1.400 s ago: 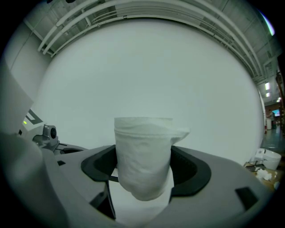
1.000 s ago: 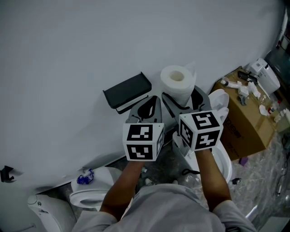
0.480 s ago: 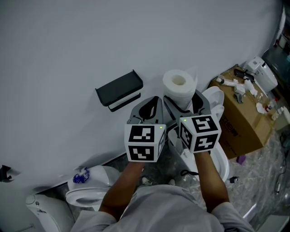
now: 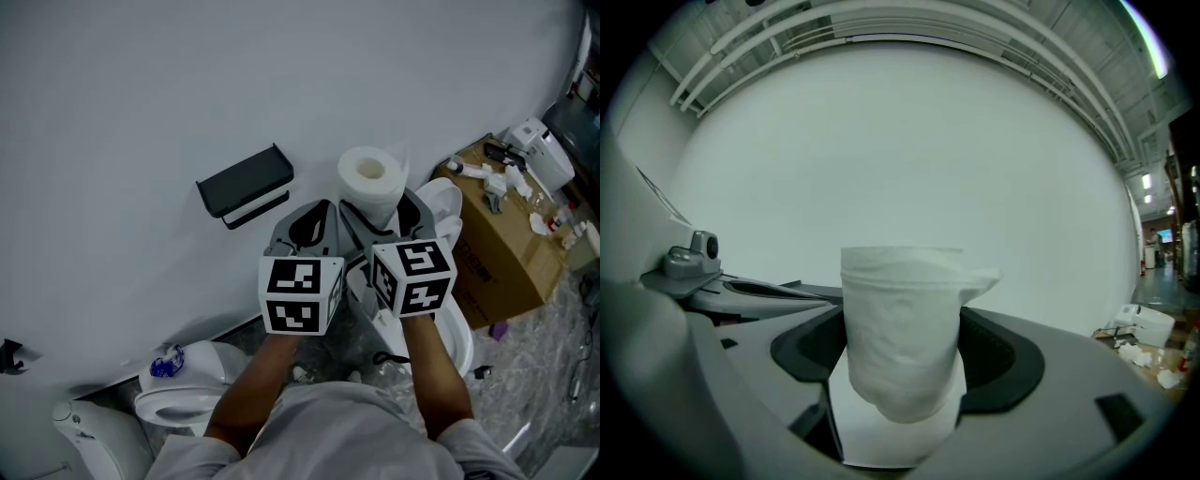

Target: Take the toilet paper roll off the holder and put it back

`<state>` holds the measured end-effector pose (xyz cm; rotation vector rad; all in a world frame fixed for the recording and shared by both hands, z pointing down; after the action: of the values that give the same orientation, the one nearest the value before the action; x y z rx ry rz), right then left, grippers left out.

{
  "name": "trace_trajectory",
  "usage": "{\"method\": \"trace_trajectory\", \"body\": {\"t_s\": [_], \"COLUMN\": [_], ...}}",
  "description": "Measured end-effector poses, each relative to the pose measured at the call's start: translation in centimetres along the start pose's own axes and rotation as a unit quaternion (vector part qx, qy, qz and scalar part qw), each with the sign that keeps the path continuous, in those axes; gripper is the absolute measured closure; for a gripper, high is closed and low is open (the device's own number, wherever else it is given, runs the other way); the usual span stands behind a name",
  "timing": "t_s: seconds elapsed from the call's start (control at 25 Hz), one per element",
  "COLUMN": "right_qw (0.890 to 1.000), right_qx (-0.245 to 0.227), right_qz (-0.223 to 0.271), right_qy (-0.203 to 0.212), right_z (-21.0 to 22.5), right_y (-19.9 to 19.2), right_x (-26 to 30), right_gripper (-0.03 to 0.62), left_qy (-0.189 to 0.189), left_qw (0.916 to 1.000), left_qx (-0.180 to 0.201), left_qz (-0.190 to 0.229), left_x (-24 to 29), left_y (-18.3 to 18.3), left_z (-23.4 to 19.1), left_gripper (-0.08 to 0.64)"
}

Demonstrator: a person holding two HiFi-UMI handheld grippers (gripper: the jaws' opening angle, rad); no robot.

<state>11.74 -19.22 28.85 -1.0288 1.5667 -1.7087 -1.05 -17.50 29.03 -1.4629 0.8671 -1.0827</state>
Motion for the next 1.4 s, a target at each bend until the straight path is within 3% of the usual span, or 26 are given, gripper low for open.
{"method": "trace_trajectory", "body": {"t_s": [0.96,1.4], "right_qw": [1.0,0.999], "right_qx": [-0.003,-0.009], "right_qz": [0.0,0.009], "right_qy": [0.002,0.029], "right_z": [-0.5,-1.8], "right_y": [0.4,1.8], "right_x": [0.1,1.3], "right_gripper": [0.223,0.222], "left_qy": [-0.003,0.025], "left_qw": [1.0,0.9997], "left_qx": [-0.003,0.0], "left_qz": [-0.001,0.002], "left_x": [-0.3,-0.9], "left_y": [-0.1,0.5], "left_z": [-0.3,-2.7], "left_gripper": [0.555,0.555]}}
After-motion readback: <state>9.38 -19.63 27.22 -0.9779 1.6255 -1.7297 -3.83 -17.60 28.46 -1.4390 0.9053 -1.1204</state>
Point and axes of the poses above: the fingertips, and each gripper's own axes: x forward along the fingers, z to its right, y out of its top, the point moved 8 cm from there along -x, backward along the fingers, and after that the axes turned 6 degrees about y, right-handed, at the moved point
